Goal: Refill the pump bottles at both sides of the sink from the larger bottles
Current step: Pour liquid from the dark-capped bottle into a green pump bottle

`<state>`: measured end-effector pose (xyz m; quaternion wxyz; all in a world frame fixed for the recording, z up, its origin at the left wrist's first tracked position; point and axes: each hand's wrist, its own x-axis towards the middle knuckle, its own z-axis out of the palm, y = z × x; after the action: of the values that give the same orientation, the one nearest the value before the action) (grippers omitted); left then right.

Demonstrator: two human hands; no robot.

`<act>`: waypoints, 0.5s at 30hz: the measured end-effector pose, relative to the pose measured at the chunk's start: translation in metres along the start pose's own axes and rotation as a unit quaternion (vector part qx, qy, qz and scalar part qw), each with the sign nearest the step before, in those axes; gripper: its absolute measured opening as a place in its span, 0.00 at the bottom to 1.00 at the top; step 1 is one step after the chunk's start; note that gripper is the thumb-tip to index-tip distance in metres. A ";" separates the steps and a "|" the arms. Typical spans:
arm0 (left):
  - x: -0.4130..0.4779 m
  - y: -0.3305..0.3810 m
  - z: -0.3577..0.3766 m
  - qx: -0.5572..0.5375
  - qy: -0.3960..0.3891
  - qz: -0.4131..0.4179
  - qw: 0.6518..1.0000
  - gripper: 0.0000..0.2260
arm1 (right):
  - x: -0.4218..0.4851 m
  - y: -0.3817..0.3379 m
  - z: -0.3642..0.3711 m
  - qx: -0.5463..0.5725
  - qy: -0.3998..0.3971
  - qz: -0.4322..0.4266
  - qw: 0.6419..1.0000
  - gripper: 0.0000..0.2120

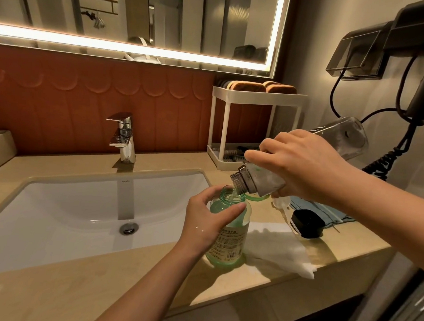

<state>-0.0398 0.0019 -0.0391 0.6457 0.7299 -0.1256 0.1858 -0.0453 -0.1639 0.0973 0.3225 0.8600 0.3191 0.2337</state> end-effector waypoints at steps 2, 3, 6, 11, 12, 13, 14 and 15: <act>0.000 0.000 0.000 0.000 0.000 -0.002 1.000 0.16 | 0.001 0.000 0.000 -0.008 0.003 -0.006 1.000 0.37; -0.001 0.001 0.000 -0.002 -0.001 -0.002 1.000 0.16 | 0.001 0.000 -0.001 -0.011 0.005 -0.008 1.000 0.37; -0.001 0.002 0.000 -0.011 0.000 -0.001 1.000 0.15 | 0.002 -0.001 -0.003 -0.031 0.008 -0.016 0.999 0.37; -0.001 0.000 0.000 -0.007 -0.001 0.001 1.000 0.16 | 0.004 -0.003 -0.008 -0.041 0.011 -0.034 0.999 0.32; -0.001 0.000 0.000 -0.006 0.001 0.002 1.000 0.16 | 0.005 -0.003 -0.009 -0.046 0.010 -0.039 0.998 0.31; -0.001 -0.001 0.000 -0.005 0.003 0.003 1.000 0.16 | 0.006 -0.003 -0.010 -0.049 0.010 -0.043 0.998 0.31; -0.001 -0.001 0.000 -0.004 0.003 0.002 1.000 0.17 | 0.006 -0.004 -0.011 -0.054 0.009 -0.047 0.997 0.30; -0.001 -0.001 0.000 -0.003 0.004 0.001 1.000 0.17 | 0.007 -0.004 -0.012 -0.059 0.007 -0.051 0.997 0.30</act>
<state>-0.0400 0.0018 -0.0400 0.6486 0.7269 -0.1243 0.1885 -0.0492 -0.1516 0.1047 0.3821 0.8201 0.3509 0.2417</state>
